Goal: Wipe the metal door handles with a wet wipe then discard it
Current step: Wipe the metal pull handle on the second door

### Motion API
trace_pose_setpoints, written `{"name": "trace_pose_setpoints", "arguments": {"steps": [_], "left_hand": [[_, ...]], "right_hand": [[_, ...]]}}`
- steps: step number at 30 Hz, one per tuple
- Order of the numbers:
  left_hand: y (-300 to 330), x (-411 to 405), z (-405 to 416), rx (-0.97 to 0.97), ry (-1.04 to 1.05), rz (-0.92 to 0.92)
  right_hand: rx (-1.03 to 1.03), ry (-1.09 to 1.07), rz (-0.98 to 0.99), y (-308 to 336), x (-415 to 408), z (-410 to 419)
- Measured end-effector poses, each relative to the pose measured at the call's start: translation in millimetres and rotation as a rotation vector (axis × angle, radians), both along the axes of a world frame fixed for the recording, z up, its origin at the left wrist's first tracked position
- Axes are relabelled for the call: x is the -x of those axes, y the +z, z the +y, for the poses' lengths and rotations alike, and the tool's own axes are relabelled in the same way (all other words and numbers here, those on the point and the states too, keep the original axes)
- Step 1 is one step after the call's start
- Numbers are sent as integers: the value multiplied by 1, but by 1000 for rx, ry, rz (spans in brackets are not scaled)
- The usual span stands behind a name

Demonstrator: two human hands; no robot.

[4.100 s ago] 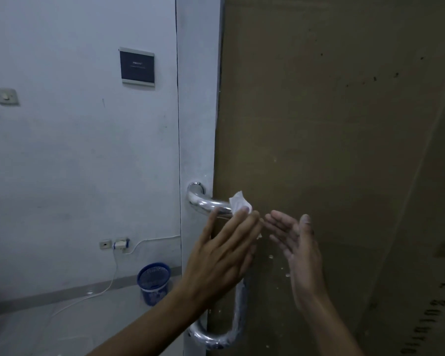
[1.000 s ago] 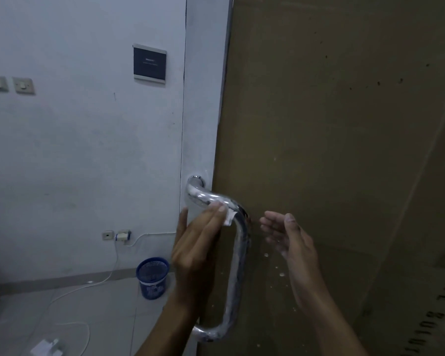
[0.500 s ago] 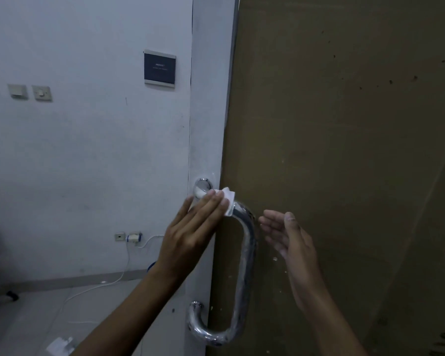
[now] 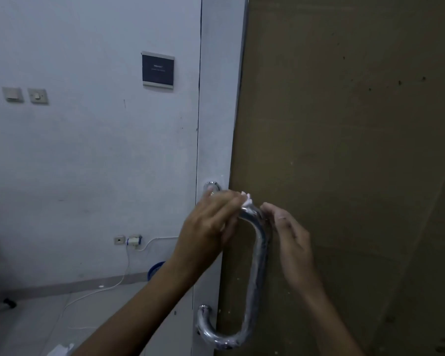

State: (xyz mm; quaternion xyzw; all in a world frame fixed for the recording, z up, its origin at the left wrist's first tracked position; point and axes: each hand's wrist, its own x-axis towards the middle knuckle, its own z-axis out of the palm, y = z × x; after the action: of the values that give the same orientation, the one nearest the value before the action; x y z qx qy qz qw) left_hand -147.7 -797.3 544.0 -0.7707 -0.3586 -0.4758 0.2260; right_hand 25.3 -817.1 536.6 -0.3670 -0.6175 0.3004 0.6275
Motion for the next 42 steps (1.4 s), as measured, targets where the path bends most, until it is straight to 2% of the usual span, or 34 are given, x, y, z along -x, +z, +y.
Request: {"name": "trace_pose_setpoints", "arguments": {"steps": [2,5,7,9,12,14,20,25,30,33,38,42], "left_hand": [[10,9,-1,111,-89,-190],[18,18,-2,174,-138,-260],[20,19,-4,188,-122,-213],[19,13,-6,171,-95,-90],[13,-1,-9,62,-61,102],[5,1,-6,-7,-74,160],[5,45,12,153,-140,-119],[17,63,37,300,-133,-33],[25,56,38,324,-151,19],[18,46,28,402,-275,-183],[-18,13,-7,474,-447,-737],[-26,-14,-28,626,-478,-970]], "right_hand": [[-23,-73,-170,0,0,-3],[-83,-153,-280,4,-2,-8],[-120,-196,-329,7,-2,-10],[-105,-206,-330,8,-1,-10],[-71,-191,-265,10,0,-8],[-68,-199,-255,11,2,-6],[-177,-302,-376,16,15,-12],[-214,-337,-569,27,28,-15],[-255,-382,-573,30,29,-17],[-250,-378,-559,30,29,-17],[-259,-374,-560,29,28,-18],[-240,-359,-551,26,28,-17]]}}
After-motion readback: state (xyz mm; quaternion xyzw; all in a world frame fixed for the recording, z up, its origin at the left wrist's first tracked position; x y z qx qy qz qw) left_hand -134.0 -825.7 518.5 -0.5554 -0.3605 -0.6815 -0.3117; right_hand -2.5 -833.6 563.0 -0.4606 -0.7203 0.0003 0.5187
